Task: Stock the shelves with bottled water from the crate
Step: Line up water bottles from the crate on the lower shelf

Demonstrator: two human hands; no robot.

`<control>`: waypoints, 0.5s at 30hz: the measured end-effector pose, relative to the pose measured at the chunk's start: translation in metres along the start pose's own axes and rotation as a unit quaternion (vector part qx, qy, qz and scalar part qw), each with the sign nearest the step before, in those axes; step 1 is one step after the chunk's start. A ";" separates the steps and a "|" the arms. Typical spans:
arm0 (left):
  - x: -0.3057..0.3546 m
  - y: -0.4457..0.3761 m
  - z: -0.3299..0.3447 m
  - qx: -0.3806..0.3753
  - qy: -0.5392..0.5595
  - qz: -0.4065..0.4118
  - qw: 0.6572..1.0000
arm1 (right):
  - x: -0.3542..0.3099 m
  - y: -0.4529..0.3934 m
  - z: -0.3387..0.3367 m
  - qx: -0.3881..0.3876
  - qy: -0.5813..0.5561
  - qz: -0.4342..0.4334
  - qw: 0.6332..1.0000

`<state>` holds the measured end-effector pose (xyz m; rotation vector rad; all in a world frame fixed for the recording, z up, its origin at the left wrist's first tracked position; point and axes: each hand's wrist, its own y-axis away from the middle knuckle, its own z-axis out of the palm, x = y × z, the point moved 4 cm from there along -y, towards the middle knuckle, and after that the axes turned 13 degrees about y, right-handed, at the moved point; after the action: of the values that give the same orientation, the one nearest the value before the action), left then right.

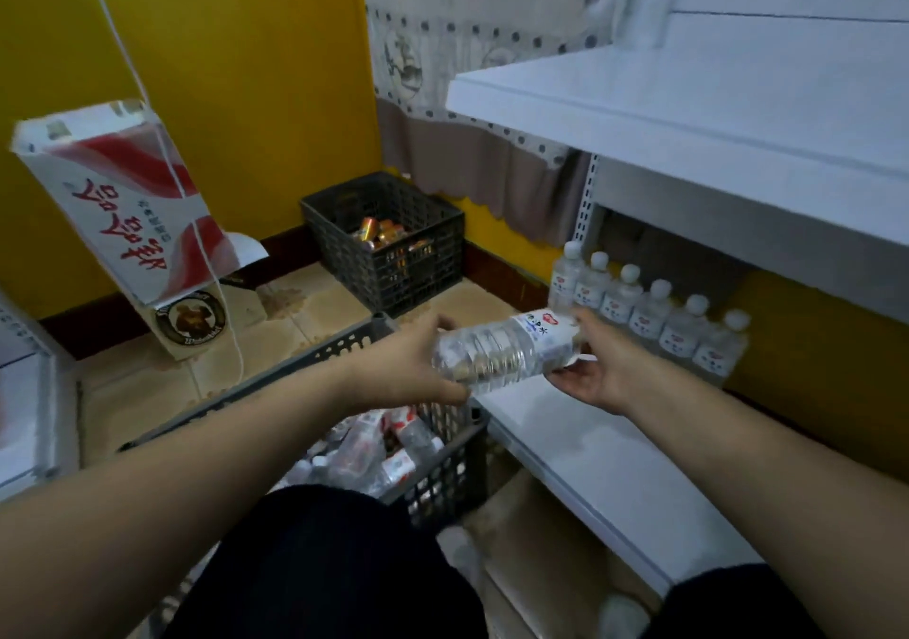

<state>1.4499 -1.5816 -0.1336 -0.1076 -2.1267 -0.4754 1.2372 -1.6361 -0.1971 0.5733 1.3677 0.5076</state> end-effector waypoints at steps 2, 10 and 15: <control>0.019 -0.013 0.018 0.012 -0.083 0.009 0.996 | -0.001 0.000 -0.022 0.012 -0.014 -0.005 1.000; 0.052 -0.055 0.099 0.011 -0.109 0.068 0.992 | -0.001 -0.003 -0.124 0.085 -0.051 -0.031 0.995; 0.070 -0.072 0.147 -0.030 -0.124 0.056 0.990 | 0.009 0.001 -0.174 0.105 -0.044 -0.045 0.993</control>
<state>1.2772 -1.6001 -0.1713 -0.3338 -2.3344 -0.4791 1.0665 -1.6152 -0.2221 0.6939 1.3650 0.2644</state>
